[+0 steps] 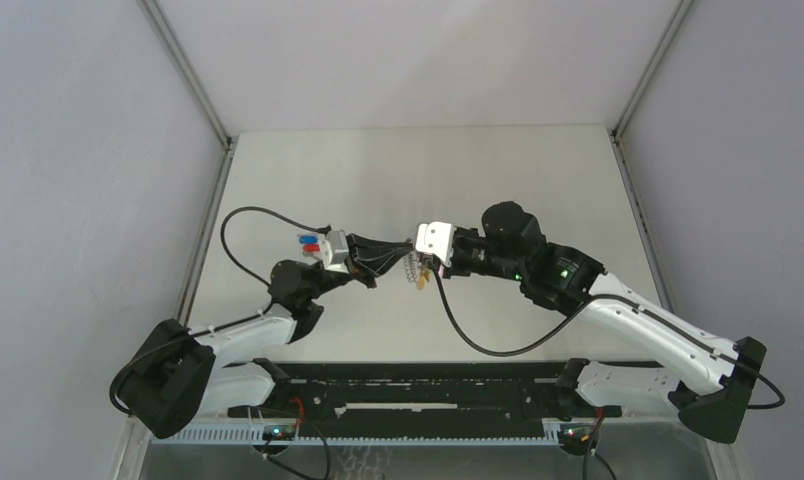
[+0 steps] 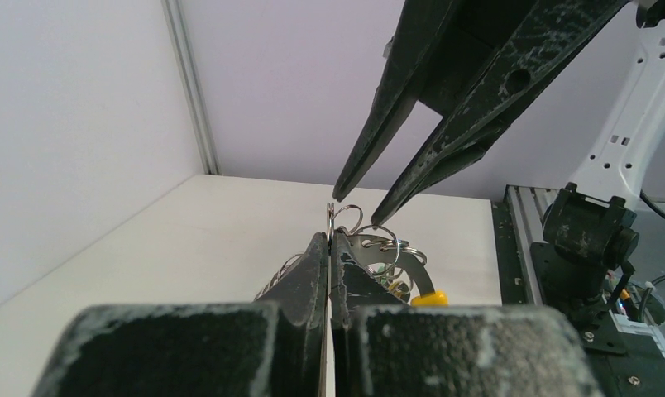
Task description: Put the keys on the keyring
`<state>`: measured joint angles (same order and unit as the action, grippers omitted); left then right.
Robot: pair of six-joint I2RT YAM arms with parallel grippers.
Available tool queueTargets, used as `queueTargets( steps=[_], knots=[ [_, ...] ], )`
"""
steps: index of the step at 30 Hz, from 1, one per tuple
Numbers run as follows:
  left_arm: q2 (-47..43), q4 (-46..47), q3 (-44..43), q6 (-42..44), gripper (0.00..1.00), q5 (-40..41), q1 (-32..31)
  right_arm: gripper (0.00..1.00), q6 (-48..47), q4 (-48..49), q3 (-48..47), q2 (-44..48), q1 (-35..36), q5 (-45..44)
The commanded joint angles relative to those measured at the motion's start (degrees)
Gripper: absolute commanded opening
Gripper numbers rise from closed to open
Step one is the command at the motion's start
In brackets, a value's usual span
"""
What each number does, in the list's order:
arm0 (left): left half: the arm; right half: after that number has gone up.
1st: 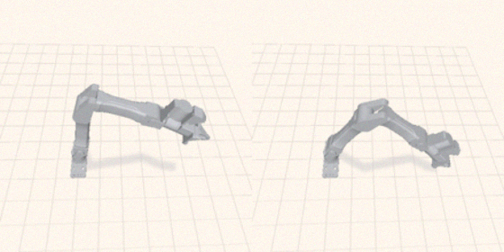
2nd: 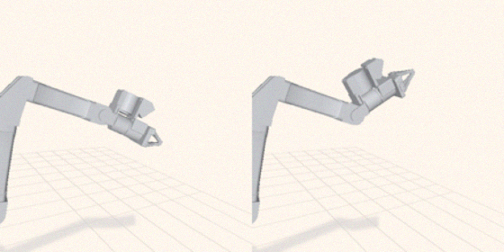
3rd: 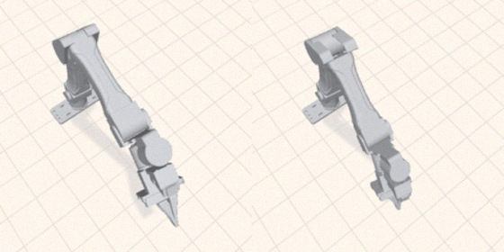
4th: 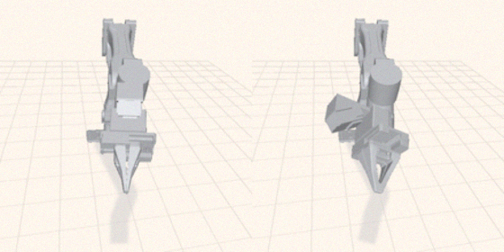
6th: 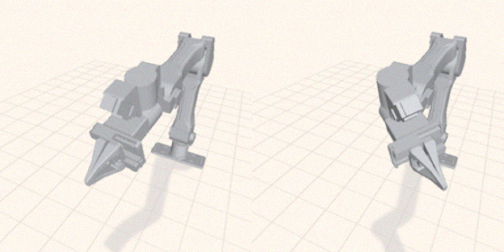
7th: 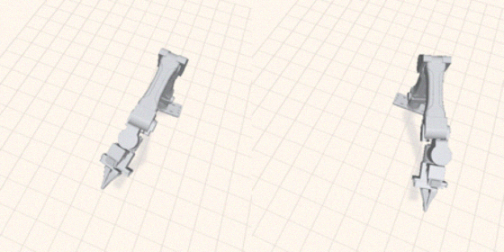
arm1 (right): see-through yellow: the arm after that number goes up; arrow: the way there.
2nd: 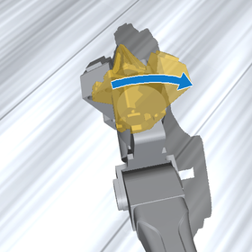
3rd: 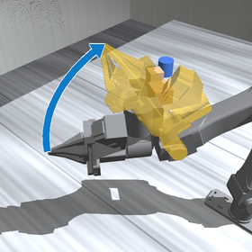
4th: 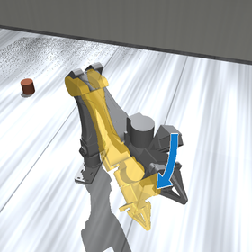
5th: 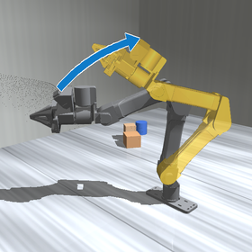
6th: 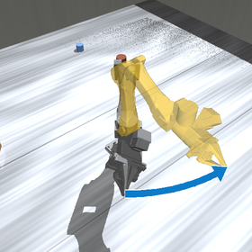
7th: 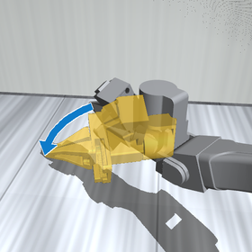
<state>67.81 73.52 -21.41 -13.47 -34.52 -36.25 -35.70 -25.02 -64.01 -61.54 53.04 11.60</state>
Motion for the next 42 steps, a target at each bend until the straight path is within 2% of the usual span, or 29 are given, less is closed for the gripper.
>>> queueTargets(
  steps=[1,6,10,25,28,32,39,42],
  knots=[
    [-1.92,5.0,0.76,-0.22,0.0,1.57,-0.31,0.22,1.35,2.93,-0.42,-1.2,0.49,-1.37],
    [-2.79,5.14,1.21,0.07,0.0,1.79,-0.4,0.13,1.49,3.64,-0.42,-1.59,0.49,-1.98],
    [-3.01,5.29,1.41,-0.05,0.0,2.37,-0.64,0.0,1.68,3.6,-0.42,-1.55,0.56,-1.05],
    [-1.39,8.65,1.6,1.45,0.0,11.25,-5.19,0.0,-2.43,5.78,-0.48,-4.82,6.79,-2.48],
    [-0.78,9.14,1.78,1.55,0.0,11.76,-5.41,0.04,-2.12,5.91,-0.47,-4.39,7.17,-2.49],
    [-0.77,9.12,2.45,2.31,0.0,11.06,-5.41,0.14,-1.43,4.18,-0.42,-1.58,5.94,-1.7],
    [-0.8,9.19,2.79,2.46,0.0,9.03,-5.32,0.2,1.07,2.17,1.11,5.21,-0.8,5.16],
    [-1.22,9.19,2.78,2.3,0.0,8.45,-5.32,0.23,2.35,3.84,3.74,8.19,-5.27,10.77]
  ],
)
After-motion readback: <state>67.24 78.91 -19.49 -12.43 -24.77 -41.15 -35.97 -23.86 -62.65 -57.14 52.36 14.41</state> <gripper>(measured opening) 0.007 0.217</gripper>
